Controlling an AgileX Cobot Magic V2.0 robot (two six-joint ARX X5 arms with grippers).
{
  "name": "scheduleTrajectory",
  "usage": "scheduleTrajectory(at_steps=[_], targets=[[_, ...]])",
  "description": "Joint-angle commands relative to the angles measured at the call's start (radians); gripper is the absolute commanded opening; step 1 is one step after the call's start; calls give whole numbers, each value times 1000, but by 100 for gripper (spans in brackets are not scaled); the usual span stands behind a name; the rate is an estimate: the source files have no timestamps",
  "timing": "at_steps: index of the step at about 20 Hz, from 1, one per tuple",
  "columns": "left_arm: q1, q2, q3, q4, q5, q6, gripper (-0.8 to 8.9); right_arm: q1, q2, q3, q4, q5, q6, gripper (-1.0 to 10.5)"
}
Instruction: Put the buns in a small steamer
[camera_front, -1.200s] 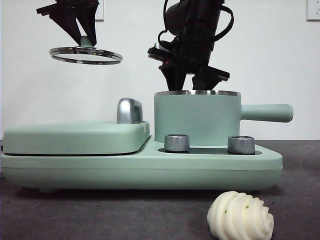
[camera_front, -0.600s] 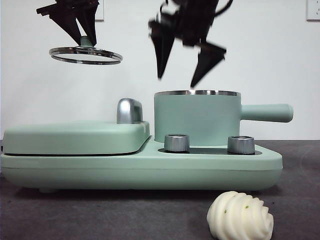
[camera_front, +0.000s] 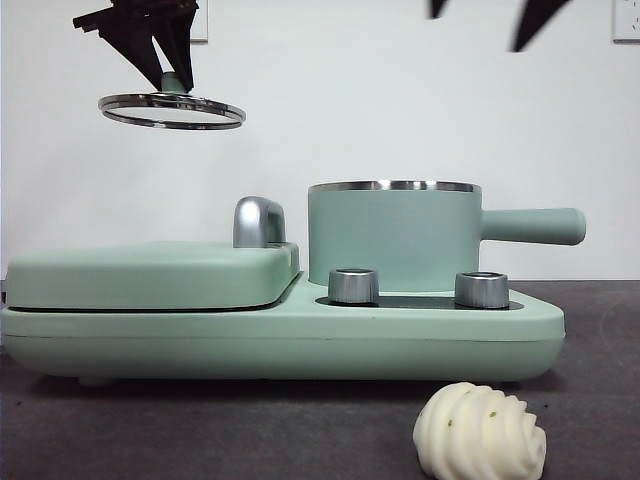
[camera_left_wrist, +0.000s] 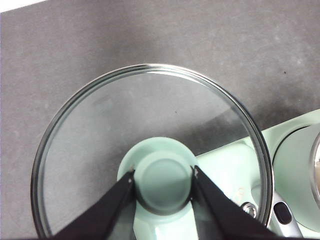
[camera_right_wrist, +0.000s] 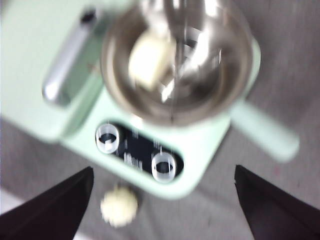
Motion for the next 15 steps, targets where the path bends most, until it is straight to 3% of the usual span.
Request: scheduleTrajectory(at_steps=[1,4,7,12,15], targets=[[-10,-7,41,19,9,-5,50,37,-113,-187,-81,0,23,451],[-18,-7,41,19,10,-4,50,116,-240,-435,-44,0,72,451],[-27,-7,41,19,23,-4,51,227,-331,-669,147,-2,174,451],[-37,-7,41,19,24,-4,51,385,-321,-925,472,0,251,451],[-42,-7,41,18,24,-4,50,427,-288,-1002,636,30,278,450]])
